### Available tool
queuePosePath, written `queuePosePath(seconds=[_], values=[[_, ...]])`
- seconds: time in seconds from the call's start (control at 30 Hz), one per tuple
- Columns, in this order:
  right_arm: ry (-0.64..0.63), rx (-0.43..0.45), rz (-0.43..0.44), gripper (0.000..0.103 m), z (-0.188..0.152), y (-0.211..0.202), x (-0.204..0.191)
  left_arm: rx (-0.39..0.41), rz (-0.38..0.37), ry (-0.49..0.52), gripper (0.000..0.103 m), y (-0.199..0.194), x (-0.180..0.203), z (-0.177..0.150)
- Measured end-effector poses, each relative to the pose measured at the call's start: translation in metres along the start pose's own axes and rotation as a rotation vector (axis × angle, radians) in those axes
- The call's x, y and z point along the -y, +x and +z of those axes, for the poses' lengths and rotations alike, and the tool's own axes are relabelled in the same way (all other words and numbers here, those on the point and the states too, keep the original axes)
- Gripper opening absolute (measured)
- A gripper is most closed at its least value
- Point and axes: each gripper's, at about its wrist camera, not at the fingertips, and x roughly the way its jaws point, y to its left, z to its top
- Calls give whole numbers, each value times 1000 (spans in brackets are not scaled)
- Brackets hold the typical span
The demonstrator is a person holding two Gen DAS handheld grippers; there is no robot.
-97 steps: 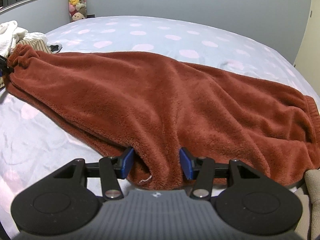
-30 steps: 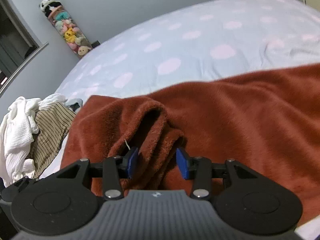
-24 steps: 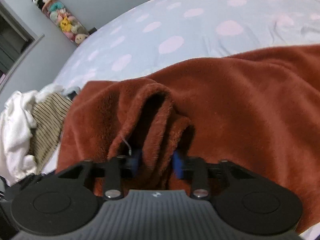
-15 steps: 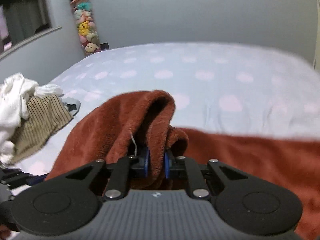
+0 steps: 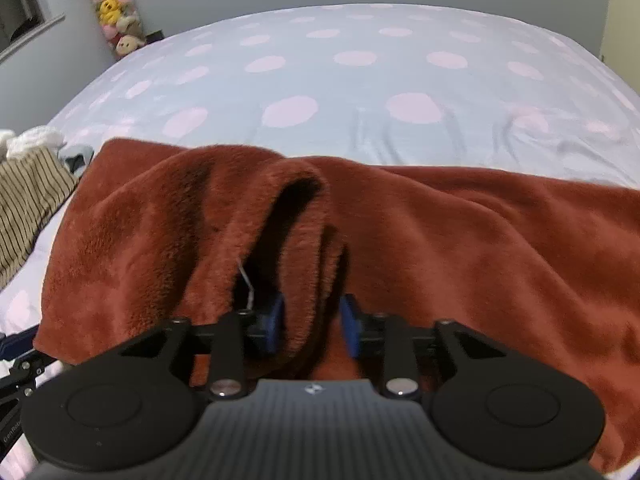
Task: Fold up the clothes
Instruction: 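Lay the folded fleece end down and open the left gripper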
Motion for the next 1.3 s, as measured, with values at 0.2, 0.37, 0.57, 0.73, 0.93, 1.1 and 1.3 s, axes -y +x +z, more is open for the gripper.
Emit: queuePosePath(seconds=[0.2, 0.37, 0.57, 0.73, 0.93, 1.1, 1.3], values=[[65, 19, 46, 55, -16, -33, 18, -31, -5, -65, 19, -17, -11, -15], [248, 23, 163, 57, -17, -43, 39, -43, -5, -110, 20, -35, -16, -24], [438, 51, 188, 57, -14, -62, 64, -20, 3, -141, 24, -56, -20, -24], [311, 85, 149, 51, -16, -90, 59, -3, -5, -168, 24, -69, -21, -22], [118, 124, 125, 38, -24, -104, 33, 30, -89, -232, 47, -78, -22, -18], [1, 147, 113, 38, -29, -101, 12, 44, -107, -250, 48, -75, -24, -14], [-138, 166, 62, 29, -28, -87, -10, 49, -100, -261, 44, -62, -32, -9]])
